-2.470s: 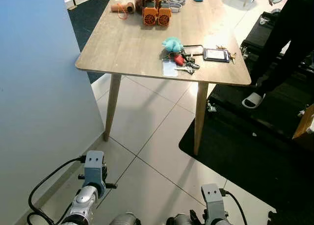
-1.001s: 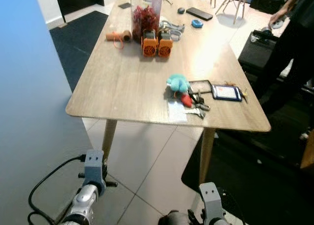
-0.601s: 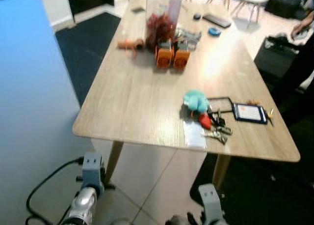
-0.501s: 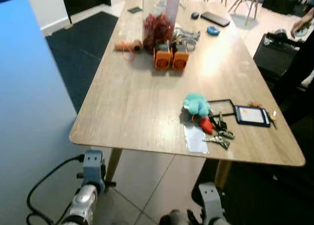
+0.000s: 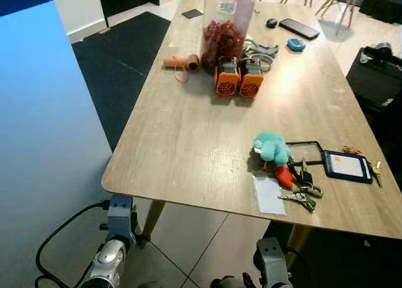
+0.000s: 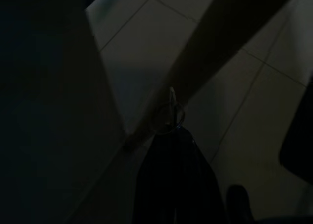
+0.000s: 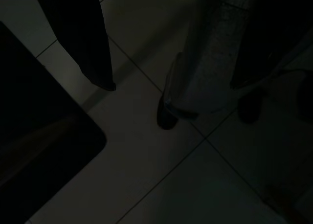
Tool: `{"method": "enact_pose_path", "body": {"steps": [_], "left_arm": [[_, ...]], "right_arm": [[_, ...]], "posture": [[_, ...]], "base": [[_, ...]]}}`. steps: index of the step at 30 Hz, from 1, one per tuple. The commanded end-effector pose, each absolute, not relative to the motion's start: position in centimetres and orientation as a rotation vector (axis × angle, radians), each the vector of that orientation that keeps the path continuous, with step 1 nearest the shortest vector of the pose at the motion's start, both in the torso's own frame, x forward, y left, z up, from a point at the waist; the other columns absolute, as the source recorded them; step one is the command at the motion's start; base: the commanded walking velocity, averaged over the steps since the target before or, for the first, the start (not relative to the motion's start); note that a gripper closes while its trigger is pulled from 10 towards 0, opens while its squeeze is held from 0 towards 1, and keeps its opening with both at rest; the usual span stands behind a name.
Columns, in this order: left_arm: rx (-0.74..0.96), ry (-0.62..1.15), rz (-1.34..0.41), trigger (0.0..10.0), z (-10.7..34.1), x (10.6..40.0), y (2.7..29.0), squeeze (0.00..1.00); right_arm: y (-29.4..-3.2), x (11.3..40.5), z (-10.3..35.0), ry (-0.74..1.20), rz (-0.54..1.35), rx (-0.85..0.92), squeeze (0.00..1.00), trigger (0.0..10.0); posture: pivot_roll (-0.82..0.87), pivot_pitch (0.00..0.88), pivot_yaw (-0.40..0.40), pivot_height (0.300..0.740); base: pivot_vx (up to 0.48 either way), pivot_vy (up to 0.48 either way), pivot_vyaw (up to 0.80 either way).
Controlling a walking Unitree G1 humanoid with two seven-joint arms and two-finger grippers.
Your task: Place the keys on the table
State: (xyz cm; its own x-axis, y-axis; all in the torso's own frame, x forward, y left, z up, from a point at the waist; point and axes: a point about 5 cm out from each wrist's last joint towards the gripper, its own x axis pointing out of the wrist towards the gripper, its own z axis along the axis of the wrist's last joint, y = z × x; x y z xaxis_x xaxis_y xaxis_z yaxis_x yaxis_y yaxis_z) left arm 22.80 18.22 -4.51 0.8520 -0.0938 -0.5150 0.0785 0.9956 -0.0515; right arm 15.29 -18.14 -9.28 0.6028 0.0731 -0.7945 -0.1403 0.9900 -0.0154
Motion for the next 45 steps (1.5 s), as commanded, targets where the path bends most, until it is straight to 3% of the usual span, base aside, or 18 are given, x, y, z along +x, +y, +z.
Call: {"method": "enact_pose_path", "body": {"steps": [1, 17, 45], "left_arm": [[-0.011, 0.553, -0.106, 10.0, -4.71, 22.42, 18.31, 0.00], [-0.008, 0.550, -0.144, 10.0, -4.65, 22.49, 18.04, 0.00], [-0.001, 0.557, -0.158, 10.0, -4.60, 22.68, 17.93, 0.00]], "right_arm": [[-18.54, 14.18, -9.72, 0.960, 0.110, -0.080, 0.00, 10.0], [-18.52, 13.82, -9.89, 0.976, 0.098, -0.073, 0.00, 10.0], [-18.61, 13.37, -10.03, 0.985, 0.093, -0.076, 0.00, 10.0]], "posture": [[0.04, 0.101, -0.029, 0.740], [0.04, 0.101, -0.024, 0.740], [0.04, 0.090, -0.021, 0.740]], "base": [[0.000, 0.000, 0.00], [0.000, -0.198, 0.00], [0.000, -0.364, 0.00]]}}
